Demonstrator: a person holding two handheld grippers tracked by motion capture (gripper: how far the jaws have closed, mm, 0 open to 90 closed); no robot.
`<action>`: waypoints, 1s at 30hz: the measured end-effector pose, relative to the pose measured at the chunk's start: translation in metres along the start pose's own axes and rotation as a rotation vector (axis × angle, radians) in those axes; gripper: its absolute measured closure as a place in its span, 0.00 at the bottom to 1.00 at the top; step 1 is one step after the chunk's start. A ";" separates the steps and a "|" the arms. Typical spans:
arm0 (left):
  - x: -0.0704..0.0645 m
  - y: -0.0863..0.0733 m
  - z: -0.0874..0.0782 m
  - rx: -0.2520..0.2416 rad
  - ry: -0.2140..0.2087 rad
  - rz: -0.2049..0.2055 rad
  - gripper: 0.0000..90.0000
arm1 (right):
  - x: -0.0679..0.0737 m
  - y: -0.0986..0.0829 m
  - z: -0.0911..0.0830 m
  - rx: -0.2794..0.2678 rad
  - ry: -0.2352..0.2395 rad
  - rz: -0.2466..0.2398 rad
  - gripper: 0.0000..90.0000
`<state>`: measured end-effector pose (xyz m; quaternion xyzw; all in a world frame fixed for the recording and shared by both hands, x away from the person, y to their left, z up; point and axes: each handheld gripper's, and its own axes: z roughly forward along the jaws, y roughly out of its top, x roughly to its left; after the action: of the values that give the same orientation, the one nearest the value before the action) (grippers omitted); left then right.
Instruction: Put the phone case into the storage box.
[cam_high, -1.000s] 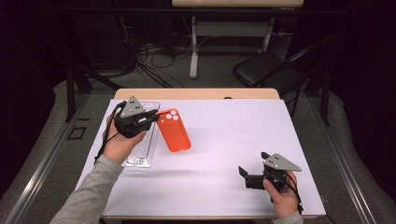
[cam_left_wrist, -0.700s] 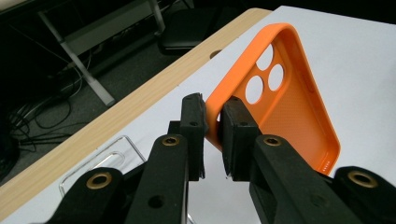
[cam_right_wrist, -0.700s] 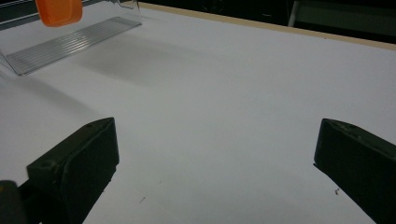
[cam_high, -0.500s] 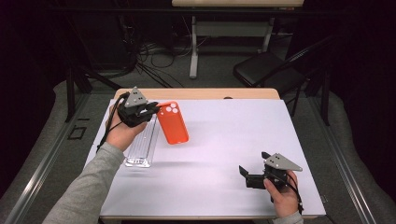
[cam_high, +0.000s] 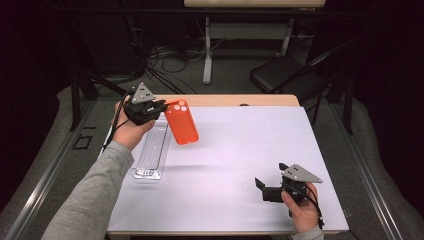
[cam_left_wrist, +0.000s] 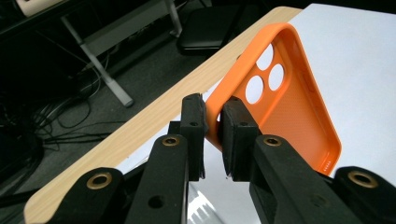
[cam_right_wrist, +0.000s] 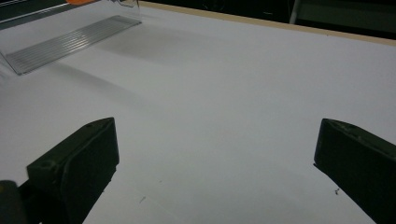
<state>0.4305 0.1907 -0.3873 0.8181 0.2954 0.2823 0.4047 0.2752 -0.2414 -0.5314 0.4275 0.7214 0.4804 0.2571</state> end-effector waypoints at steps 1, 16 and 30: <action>0.003 0.000 0.000 0.002 0.004 0.003 0.90 | 0.000 0.000 0.000 -0.002 0.000 -0.010 0.00; 0.032 0.012 -0.007 0.020 0.088 0.033 0.90 | -0.002 -0.002 -0.003 -0.022 -0.016 -0.005 0.00; 0.047 0.019 -0.004 0.068 0.157 0.117 0.90 | 0.000 -0.003 -0.002 -0.021 -0.027 -0.018 0.00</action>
<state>0.4643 0.2167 -0.3592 0.8227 0.2873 0.3583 0.3351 0.2725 -0.2429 -0.5328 0.4247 0.7166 0.4797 0.2755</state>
